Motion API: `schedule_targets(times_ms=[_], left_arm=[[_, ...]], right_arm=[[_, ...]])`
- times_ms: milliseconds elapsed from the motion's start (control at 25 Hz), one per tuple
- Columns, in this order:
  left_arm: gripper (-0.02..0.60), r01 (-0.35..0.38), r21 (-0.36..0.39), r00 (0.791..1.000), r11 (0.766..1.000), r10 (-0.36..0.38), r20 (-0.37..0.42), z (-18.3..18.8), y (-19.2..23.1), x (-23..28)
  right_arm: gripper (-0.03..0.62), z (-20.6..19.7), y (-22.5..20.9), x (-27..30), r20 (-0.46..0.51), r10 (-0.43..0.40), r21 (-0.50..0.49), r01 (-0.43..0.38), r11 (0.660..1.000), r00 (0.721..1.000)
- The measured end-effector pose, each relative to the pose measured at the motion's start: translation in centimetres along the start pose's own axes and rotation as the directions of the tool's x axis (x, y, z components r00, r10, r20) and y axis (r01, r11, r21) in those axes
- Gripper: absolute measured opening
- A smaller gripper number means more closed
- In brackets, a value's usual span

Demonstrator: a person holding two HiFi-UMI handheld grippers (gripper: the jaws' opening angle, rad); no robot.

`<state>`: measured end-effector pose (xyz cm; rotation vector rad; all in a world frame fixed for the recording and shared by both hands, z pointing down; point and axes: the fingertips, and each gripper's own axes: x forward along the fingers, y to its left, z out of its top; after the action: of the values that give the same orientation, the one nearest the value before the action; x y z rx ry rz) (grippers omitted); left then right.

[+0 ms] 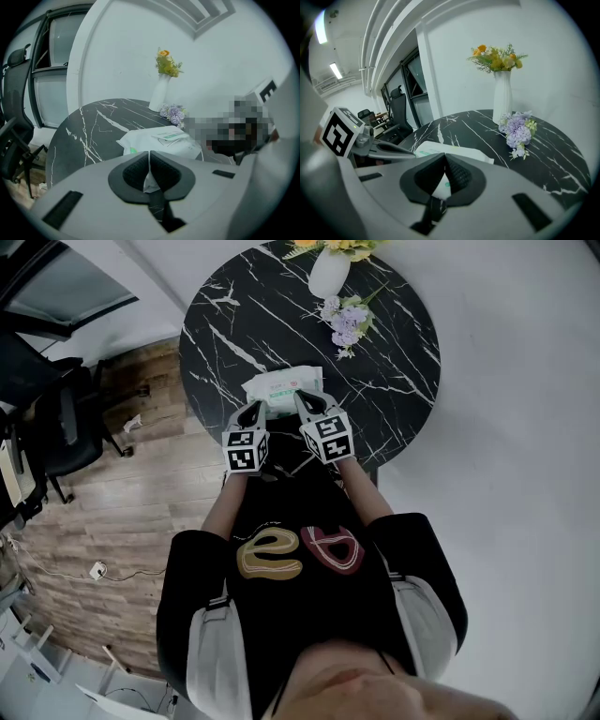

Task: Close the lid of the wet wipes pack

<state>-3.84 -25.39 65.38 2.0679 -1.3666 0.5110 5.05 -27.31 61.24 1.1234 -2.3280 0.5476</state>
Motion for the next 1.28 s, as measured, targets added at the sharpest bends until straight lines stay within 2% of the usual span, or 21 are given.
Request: schedule_targets(times_ms=[1280], left_arm=[[0.025,-0.004,-0.005,1.000,1.000,0.004,0.007,-0.1,0.1,0.2]], right_arm=[[0.012,-1.9,0.7,1.3,-0.078,0.017,-0.027,-0.020,0.999,0.997]])
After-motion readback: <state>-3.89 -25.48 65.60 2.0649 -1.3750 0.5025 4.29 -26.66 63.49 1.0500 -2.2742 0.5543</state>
